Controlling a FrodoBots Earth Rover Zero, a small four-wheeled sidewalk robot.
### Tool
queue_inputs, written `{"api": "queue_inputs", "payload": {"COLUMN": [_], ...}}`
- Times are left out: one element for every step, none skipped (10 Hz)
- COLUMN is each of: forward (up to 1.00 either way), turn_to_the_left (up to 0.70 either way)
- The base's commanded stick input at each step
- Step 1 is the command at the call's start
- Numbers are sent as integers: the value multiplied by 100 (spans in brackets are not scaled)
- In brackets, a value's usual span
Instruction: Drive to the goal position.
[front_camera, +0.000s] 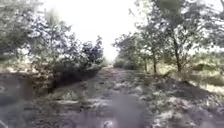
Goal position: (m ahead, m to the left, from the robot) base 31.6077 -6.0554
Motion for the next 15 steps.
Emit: {"api": "queue_inputs", "payload": {"forward": [85, 85, 85, 85, 85, 85, 85, 85, 85, 85, 85, 85, 85, 85, 85], "turn_to_the_left": [0, 0, 0, 0, 0, 0, 0, 0, 0, 0, 0, 0, 0, 0, 0]}}
